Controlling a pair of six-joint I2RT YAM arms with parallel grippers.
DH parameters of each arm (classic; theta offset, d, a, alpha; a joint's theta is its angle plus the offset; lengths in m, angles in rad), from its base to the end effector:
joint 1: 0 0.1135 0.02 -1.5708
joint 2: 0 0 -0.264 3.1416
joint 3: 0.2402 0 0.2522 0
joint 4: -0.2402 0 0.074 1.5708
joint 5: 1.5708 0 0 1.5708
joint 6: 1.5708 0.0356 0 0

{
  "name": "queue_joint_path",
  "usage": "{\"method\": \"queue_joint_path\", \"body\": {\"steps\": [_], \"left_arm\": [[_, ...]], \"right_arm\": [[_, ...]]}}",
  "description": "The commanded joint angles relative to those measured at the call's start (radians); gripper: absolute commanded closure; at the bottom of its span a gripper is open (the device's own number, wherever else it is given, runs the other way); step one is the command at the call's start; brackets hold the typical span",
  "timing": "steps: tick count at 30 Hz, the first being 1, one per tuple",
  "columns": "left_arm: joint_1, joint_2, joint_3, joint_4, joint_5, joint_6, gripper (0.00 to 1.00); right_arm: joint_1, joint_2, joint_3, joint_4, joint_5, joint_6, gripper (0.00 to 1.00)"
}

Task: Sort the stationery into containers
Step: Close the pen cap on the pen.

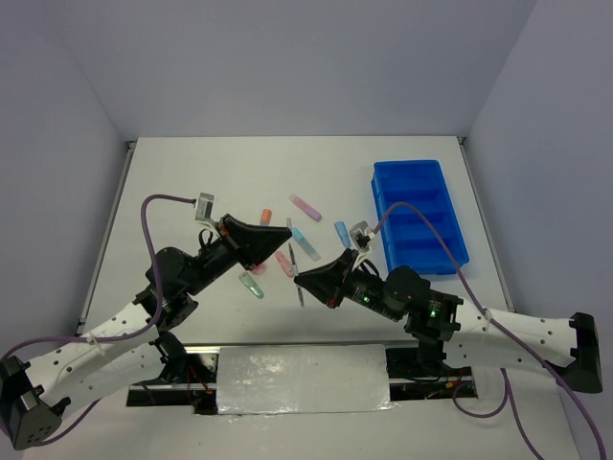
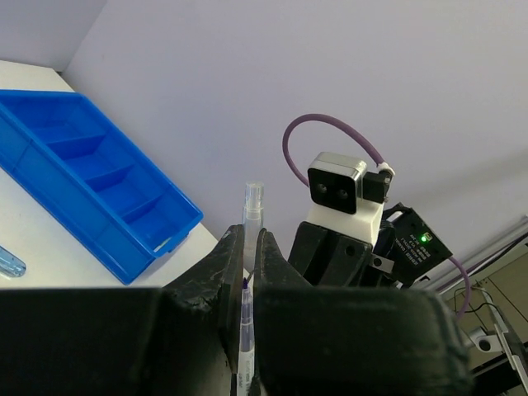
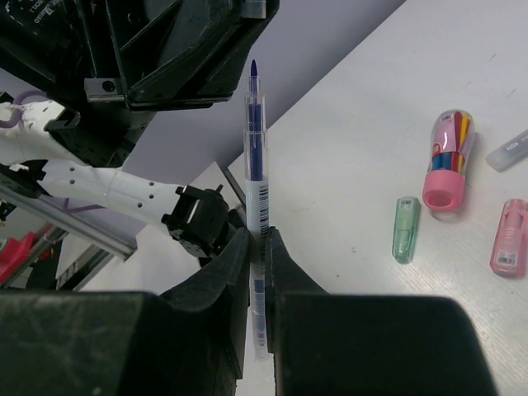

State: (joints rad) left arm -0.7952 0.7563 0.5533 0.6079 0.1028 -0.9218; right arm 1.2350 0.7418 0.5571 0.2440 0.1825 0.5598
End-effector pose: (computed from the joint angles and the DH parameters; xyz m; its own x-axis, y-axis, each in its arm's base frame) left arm 0.1238 -0.1315 0.3471 -0.4518 -0.6712 -0.5877 0.6889 0.1561 -0.7078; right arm 0.0674 0.1735 0.3123 -0.4448 0.3103 -0.8402 -0.7465 0.3898 0.5392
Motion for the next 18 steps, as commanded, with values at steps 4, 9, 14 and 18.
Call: {"method": "queue_joint_path", "body": {"steps": [4, 9, 14, 18], "left_arm": [[0.004, -0.014, 0.016, 0.085, 0.029, -0.011, 1.00], [0.004, -0.021, 0.014, 0.064, 0.017, 0.000, 1.00], [0.004, -0.025, 0.017, 0.056, 0.017, 0.004, 1.00], [0.004, -0.023, 0.019, 0.050, 0.020, 0.008, 1.00]], "right_arm": [[0.009, 0.002, 0.061, 0.044, 0.043, -0.021, 1.00], [0.009, 0.005, 0.066, 0.040, 0.043, -0.026, 1.00], [0.009, 0.005, 0.061, 0.049, 0.048, -0.026, 1.00], [0.009, 0.011, 0.070, 0.043, 0.049, -0.029, 1.00]]}}
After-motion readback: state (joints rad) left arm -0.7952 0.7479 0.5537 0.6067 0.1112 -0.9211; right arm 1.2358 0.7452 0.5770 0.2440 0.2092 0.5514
